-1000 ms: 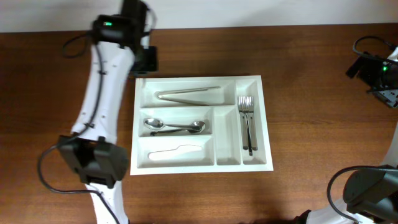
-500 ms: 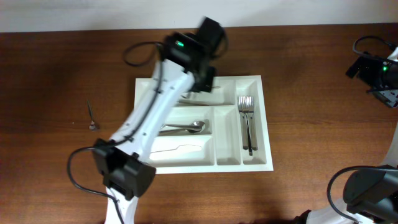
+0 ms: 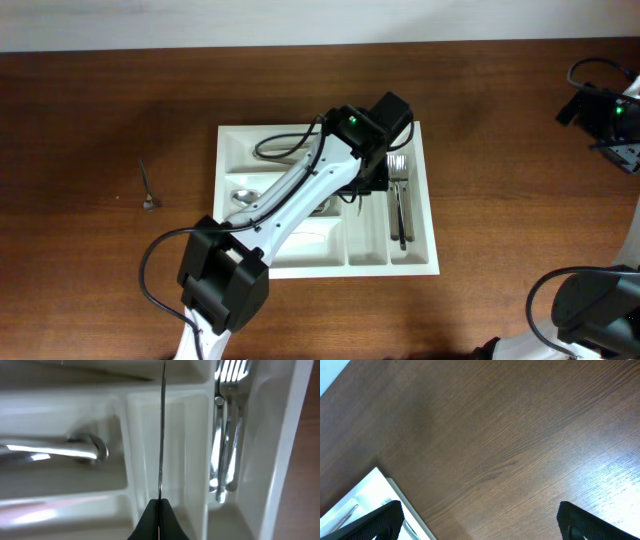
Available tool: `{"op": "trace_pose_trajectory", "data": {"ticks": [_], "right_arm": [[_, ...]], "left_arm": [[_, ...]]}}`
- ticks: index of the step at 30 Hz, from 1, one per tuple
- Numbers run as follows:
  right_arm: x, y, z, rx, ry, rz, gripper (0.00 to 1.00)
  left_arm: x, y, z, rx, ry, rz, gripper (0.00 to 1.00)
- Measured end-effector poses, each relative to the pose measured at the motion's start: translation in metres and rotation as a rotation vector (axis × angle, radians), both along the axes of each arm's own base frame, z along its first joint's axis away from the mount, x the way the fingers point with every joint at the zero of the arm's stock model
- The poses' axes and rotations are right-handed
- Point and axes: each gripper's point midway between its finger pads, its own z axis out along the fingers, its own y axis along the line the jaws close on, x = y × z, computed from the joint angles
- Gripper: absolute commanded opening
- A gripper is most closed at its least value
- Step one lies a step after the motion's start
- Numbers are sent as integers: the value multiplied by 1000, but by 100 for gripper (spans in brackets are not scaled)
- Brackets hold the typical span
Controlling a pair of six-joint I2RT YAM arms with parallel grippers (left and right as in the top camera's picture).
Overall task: Pack container
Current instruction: 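Lift the teaspoon and carry it over the narrow middle compartment, then lower the teaspoon into the narrow middle compartment and open the left gripper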
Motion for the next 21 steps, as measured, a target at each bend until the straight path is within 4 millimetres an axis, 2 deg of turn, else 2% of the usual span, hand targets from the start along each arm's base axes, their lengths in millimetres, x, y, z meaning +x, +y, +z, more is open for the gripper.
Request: {"op": "trace_pose_trajectory", "data": {"ticks": [4,11,16,21], "right_arm": [[0,0,0,0,0,0,99],[0,0,0,0,0,0,99],[0,0,0,0,0,0,99],[0,0,0,0,0,0,99]], "left_arm": [[-2,-8,1,-36,12,46,2],[-22,-27,-3,-14,5,11,2],[-37,-30,-23,50,48,-21,2],[-39,-23,-40,104,77,-20,2]]}}
